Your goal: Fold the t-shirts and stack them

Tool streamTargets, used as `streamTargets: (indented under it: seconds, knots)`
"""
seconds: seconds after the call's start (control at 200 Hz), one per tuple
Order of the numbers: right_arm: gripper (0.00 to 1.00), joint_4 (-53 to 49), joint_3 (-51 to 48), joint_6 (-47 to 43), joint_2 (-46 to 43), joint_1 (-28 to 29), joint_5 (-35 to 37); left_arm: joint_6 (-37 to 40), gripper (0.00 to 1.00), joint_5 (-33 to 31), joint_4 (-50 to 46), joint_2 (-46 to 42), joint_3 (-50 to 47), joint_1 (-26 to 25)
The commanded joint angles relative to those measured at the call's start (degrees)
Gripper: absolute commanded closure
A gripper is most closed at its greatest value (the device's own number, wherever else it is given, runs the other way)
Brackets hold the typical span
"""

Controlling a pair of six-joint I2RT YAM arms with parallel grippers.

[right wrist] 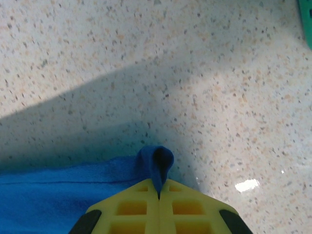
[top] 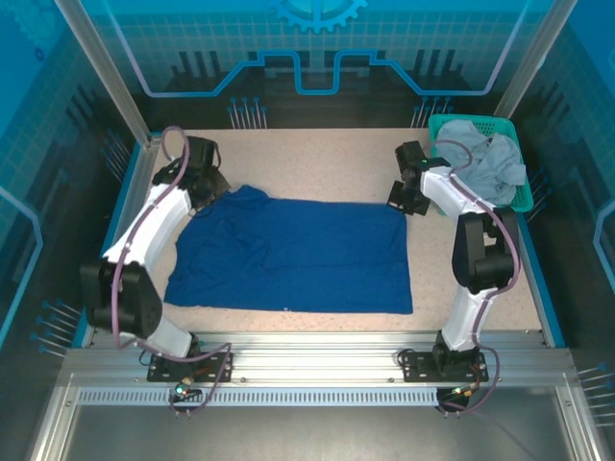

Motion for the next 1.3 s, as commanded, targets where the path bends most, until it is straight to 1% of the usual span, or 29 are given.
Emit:
streamTargets:
  seconds: [0.0,0.11,0.23,0.41,0.515,0.63,0.805,1.025,1.295]
  knots:
    - [1.0,0.0,-3.2,-1.5,-2.6,1.8,2.4,0.6,1.0,-0.1,-4.1,-5.5,-4.7,1.1]
    - [1.0,0.2,-6.9,-1.2,-5.2,2.7,3.7,1.7,1.0,-2.3,-6.8,-11.4,-8.4,1.4]
    - [1.0,-1.1,-10.4,-0.3,-8.4,2.9,6.6,2.1,1.0,-4.7,-9.6,-16.7,-11.9,1.6]
    - [1.0,-1.7,-13.7,-0.6,-10.9,3.1,8.8,-0.5,1.0,-8.0,-13.9,-23.1,-17.0,1.6]
    - [1.0,-1.3,-15.5,-0.9,-11.6,3.5,8.4,-1.2,1.0,-9.4,-14.8,-26.5,-20.2,1.6]
    - [1.0,-0.9,-17.0,-1.1,-11.3,4.6,7.9,-2.8,1.0,-8.8,-15.9,-28.1,-23.1,1.6]
    - [1.0,-2.1,-18.8,0.4,-12.6,5.9,10.2,-4.6,1.0,-10.3,-17.2,-31.4,-25.4,1.6]
    - [1.0,-2.6,-20.8,1.3,-13.5,6.8,11.1,-4.8,1.0,-12.2,-19.4,-32.3,-26.0,1.6]
    - [1.0,-2.8,-23.1,2.5,-14.5,7.6,11.2,-7.2,1.0,-12.0,-19.3,-33.0,-29.5,1.6]
